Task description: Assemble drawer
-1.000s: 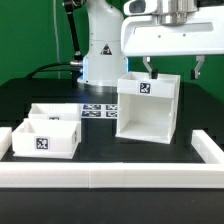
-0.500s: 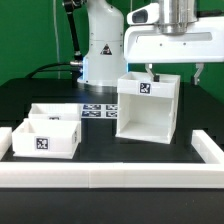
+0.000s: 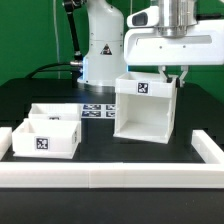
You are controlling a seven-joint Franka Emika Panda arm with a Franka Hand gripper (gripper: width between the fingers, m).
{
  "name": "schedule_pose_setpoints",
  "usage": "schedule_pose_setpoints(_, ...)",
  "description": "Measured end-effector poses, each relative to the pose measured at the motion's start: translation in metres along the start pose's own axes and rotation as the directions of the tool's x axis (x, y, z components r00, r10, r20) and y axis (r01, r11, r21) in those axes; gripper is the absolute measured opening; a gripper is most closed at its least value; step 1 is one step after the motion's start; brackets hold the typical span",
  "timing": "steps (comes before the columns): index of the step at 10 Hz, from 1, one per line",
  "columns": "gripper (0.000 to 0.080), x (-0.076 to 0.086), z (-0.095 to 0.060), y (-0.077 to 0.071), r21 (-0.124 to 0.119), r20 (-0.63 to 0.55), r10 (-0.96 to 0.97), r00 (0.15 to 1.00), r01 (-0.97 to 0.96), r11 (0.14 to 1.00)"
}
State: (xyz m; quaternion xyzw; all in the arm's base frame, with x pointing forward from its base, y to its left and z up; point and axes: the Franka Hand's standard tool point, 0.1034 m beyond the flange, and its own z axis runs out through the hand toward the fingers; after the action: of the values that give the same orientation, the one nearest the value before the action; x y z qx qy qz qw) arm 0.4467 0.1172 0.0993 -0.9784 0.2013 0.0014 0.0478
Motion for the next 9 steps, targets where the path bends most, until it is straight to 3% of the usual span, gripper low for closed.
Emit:
schedule_pose_setpoints(7,0.0038,0.001,0.0,0.0,0.002,0.0,-0.009,1.0,0.009,1.0)
schedule_pose_setpoints(9,0.0038,0.023,-0.002,0.002,0.025,-0.008,-0.032,0.999,0.032,0.999)
